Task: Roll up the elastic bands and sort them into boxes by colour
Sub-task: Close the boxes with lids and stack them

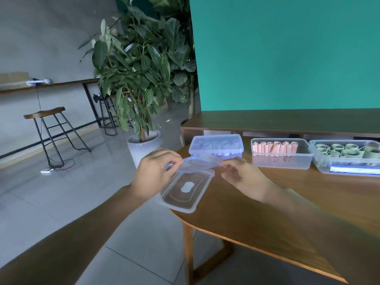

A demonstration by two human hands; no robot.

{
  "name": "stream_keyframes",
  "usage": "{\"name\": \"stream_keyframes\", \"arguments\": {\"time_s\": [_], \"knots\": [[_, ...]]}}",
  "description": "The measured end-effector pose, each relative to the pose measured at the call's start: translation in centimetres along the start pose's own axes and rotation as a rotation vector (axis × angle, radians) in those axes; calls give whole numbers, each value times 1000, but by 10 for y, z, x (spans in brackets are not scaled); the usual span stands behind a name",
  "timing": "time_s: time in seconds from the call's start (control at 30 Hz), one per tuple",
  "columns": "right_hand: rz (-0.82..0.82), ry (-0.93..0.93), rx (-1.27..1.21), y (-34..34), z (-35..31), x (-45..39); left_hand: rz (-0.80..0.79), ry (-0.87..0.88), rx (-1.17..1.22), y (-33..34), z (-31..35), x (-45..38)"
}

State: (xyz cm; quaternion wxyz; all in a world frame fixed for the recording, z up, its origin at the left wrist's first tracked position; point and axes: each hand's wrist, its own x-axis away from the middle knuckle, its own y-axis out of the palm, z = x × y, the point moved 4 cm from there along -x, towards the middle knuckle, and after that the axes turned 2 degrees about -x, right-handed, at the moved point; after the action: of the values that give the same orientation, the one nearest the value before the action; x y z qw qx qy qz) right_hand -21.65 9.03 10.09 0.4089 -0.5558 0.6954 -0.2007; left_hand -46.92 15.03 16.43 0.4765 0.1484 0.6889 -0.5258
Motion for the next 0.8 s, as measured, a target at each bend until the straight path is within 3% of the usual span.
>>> {"name": "stream_keyframes", "arguments": {"time_s": [0.13,0.3,0.53,0.67,0.8], "knots": [[189,47,-117,-28,7,-3,89,-126,91,-12,9,-32],[420,170,-247,-73,17,10,115,-402,386,-11,26,-60],[352,249,-588,-106,54,35,169,-589,756,16,50,-86],[389,228,-751,-122,70,47,119,-683,750,48,62,-92],[479,292,-685,-141,97,62,63,-724,710,82,74,-98]]}}
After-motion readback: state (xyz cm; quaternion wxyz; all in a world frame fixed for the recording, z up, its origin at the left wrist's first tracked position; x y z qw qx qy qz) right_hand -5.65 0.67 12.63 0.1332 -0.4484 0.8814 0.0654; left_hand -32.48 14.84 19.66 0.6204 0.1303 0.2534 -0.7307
